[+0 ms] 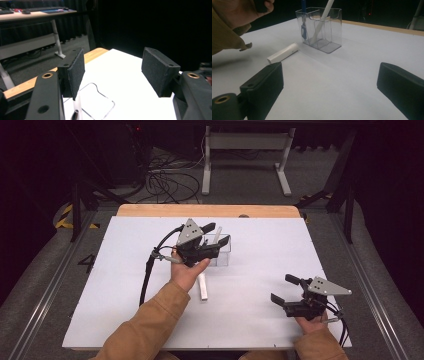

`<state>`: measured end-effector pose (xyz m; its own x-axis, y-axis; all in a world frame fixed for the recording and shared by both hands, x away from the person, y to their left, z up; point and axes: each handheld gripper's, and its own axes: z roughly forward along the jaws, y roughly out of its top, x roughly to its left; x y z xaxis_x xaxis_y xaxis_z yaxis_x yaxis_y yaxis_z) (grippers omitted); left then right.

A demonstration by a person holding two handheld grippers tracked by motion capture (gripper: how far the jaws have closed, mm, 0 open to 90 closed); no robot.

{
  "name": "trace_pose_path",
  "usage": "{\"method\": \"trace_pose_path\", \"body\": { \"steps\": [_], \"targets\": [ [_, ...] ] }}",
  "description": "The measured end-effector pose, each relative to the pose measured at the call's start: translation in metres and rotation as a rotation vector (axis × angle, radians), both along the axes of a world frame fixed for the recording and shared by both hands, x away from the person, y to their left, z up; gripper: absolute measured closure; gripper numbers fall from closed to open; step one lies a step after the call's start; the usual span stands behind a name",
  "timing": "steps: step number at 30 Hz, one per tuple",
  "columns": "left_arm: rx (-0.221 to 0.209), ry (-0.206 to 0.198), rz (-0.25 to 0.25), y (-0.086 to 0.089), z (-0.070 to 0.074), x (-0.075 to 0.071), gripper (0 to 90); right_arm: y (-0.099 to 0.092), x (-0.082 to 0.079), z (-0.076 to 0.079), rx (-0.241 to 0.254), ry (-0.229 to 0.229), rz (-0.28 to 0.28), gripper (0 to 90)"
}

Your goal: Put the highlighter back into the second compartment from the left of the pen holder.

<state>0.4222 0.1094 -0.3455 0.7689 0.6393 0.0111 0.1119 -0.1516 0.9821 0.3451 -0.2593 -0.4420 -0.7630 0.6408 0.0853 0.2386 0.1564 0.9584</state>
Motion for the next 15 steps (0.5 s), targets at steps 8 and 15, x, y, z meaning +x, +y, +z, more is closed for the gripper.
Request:
{"method": "trace_pose_path", "body": {
  "steps": [8,15],
  "targets": [
    [0.029,0.001,-0.005,0.010,0.004,-0.011,33.8,0.004,0.000,0.000,-0.016,-0.007,0.005,7.0],
    [0.040,0.005,-0.008,0.021,0.003,-0.018,30.9,0.008,-0.001,0.003,-0.035,-0.023,0.003,5.6]
  ]
}}
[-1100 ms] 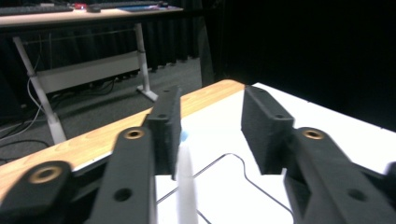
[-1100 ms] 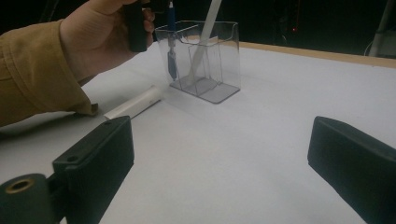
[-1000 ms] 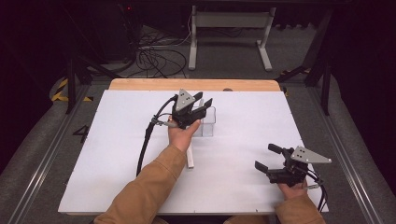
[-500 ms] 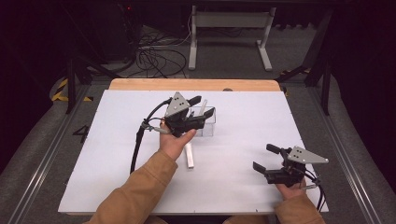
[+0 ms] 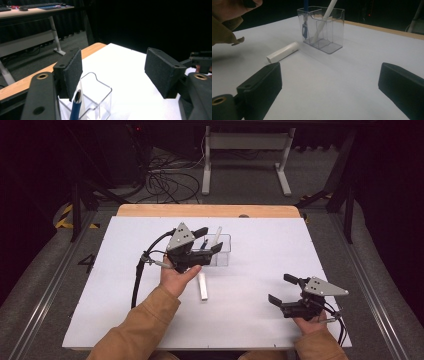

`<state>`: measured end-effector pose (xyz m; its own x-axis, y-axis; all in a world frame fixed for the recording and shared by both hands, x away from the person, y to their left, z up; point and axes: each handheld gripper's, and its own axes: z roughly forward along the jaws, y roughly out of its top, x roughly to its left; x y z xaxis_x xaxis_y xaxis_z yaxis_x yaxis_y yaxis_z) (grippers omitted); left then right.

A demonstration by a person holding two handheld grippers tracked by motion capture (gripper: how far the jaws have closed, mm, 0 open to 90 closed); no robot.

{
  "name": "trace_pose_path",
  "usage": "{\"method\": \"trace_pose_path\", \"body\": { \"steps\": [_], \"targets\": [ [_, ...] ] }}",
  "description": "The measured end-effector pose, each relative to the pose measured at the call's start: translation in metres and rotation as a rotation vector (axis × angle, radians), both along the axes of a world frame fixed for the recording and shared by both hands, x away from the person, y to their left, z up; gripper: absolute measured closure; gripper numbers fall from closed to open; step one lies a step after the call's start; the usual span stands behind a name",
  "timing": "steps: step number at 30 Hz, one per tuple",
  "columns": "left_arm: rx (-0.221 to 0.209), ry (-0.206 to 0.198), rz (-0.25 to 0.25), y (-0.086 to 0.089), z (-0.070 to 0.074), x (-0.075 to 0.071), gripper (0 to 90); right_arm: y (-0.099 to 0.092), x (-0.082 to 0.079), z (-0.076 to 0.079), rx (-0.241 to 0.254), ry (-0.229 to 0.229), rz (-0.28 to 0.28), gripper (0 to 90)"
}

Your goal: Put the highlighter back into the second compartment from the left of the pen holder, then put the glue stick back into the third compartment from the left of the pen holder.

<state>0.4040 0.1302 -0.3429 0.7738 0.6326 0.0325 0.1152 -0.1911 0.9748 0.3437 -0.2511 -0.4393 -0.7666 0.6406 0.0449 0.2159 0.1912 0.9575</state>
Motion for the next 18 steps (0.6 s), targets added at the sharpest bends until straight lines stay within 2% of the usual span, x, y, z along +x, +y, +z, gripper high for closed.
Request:
{"method": "trace_pose_path", "body": {
  "steps": [4,7,11,15,18],
  "targets": [
    [-0.004,0.020,-0.017,0.008,-0.001,-0.007,28.4,0.004,-0.001,0.001,-0.007,-0.011,-0.001,4.2],
    [0.014,0.005,-0.016,0.015,-0.002,-0.013,27.1,0.006,-0.001,0.004,0.002,-0.022,0.008,3.7],
    [0.023,0.018,-0.026,0.024,-0.004,-0.021,23.6,0.011,-0.002,0.007,-0.023,-0.030,0.010,2.7],
    [0.027,0.017,-0.030,0.035,-0.007,-0.030,19.6,0.015,-0.001,0.008,-0.011,-0.006,0.031,1.8],
    [0.058,0.021,-0.023,0.042,-0.010,-0.038,18.3,0.017,-0.001,0.009,-0.015,-0.006,0.038,1.5]
  ]
}}
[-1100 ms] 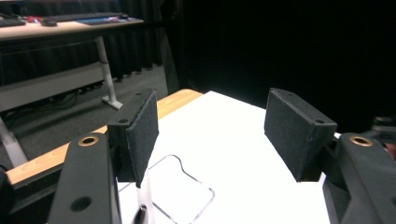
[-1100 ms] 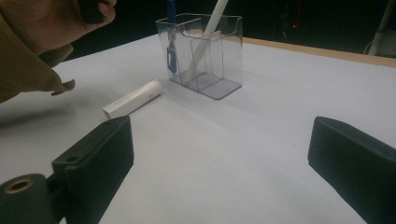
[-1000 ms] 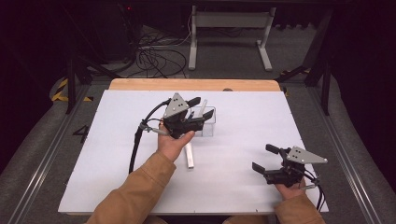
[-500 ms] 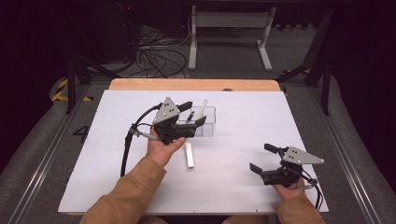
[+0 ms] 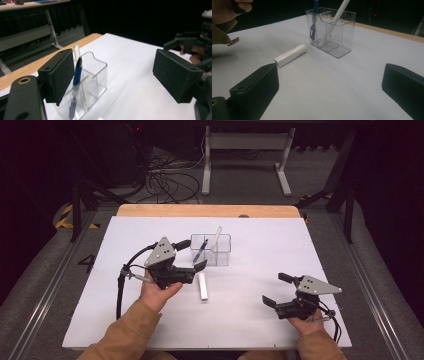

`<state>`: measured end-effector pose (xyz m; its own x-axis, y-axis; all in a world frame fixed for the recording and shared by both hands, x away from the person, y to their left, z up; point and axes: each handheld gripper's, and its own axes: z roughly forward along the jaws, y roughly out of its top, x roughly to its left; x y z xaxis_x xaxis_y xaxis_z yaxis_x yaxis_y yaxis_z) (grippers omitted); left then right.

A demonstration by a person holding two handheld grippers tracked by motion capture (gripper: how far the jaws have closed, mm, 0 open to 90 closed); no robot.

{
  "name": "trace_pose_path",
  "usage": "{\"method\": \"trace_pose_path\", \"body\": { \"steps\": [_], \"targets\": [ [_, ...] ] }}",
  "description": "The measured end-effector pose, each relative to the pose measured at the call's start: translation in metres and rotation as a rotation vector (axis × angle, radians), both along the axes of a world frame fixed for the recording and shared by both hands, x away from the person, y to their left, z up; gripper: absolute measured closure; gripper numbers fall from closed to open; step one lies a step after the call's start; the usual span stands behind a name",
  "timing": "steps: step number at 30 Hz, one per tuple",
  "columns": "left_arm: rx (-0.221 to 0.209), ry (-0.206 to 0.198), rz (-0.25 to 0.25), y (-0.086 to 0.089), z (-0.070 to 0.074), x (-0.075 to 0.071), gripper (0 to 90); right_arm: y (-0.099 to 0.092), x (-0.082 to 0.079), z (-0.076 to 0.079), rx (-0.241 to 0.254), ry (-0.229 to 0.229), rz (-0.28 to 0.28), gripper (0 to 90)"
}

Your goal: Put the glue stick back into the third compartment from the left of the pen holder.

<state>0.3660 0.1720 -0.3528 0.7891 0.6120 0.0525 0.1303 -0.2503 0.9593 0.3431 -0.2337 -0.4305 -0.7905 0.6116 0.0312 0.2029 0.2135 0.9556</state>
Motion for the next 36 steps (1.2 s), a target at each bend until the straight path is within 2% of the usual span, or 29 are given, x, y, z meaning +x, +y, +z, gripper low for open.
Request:
{"method": "trace_pose_path", "body": {
  "steps": [3,10,13,16,20,24,36],
  "targets": [
    [0.026,0.015,0.007,0.006,-0.004,-0.006,16.7,0.002,-0.001,0.001,0.001,0.000,0.001,0.9],
    [0.014,0.067,0.015,0.024,-0.010,-0.011,15.9,0.009,-0.003,0.006,-0.003,0.000,0.000,0.0],
    [0.031,0.061,0.026,0.029,-0.013,-0.014,15.8,0.012,-0.004,0.008,-0.013,-0.002,-0.018,0.0],
    [0.069,0.045,0.050,0.033,-0.017,-0.017,15.4,0.015,-0.005,0.009,-0.007,-0.009,-0.011,0.0],
    [0.059,0.073,0.054,0.040,-0.021,-0.018,15.2,0.020,-0.006,0.010,-0.005,-0.002,-0.026,0.3],
    [0.065,0.067,0.062,0.044,-0.023,-0.020,15.1,0.021,-0.006,0.011,0.004,0.008,-0.013,0.9],
    [0.065,0.073,0.076,0.054,-0.030,-0.026,15.1,0.023,-0.009,0.014,-0.041,-0.003,-0.021,9.9]
  ]
}}
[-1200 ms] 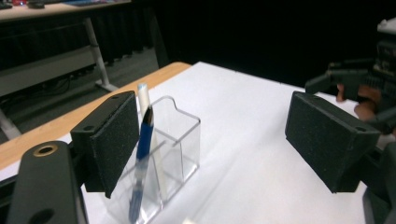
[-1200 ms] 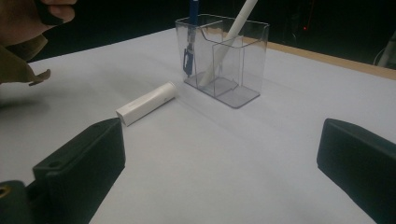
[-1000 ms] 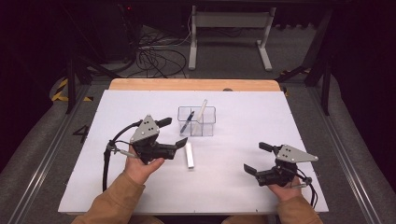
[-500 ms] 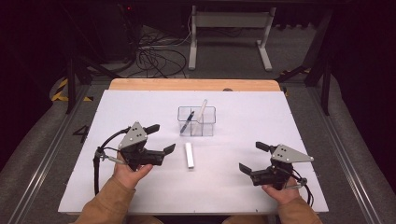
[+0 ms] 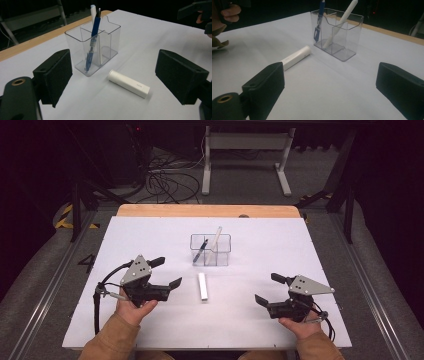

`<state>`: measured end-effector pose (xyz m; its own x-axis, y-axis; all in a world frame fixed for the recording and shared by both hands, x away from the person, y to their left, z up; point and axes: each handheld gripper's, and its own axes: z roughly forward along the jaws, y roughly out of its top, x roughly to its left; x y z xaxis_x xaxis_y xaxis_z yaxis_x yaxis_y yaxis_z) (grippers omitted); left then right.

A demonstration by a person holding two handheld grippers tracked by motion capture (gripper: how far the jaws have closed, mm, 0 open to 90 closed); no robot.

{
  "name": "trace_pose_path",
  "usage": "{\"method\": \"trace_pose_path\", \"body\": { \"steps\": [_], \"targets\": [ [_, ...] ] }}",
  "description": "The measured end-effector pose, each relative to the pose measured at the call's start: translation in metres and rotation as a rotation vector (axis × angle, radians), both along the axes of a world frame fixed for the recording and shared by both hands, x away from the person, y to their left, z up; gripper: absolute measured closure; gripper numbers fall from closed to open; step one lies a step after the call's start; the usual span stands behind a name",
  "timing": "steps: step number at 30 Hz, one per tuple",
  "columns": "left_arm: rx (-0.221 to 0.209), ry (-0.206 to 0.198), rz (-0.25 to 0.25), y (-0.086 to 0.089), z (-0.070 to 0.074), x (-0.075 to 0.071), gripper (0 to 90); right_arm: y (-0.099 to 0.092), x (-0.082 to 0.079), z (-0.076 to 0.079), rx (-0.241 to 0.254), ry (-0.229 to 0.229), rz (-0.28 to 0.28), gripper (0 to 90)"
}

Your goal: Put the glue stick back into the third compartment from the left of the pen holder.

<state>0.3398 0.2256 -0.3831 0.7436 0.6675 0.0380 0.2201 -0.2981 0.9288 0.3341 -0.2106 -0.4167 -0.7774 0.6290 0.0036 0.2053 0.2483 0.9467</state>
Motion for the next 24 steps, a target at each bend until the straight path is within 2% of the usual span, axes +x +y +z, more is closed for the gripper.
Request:
{"method": "trace_pose_path", "body": {
  "steps": [7,11,24],
  "targets": [
    [-0.008,0.007,0.021,0.007,-0.004,-0.004,15.2,0.002,-0.001,0.004,-0.013,0.017,-0.011,12.4],
    [0.011,-0.001,0.035,0.009,-0.007,-0.008,15.2,0.005,-0.002,0.007,-0.006,0.012,-0.014,15.9],
    [0.005,0.014,0.070,0.024,-0.019,-0.019,15.9,0.026,0.002,0.020,-0.067,-0.007,-0.021,21.8]
  ]
}}
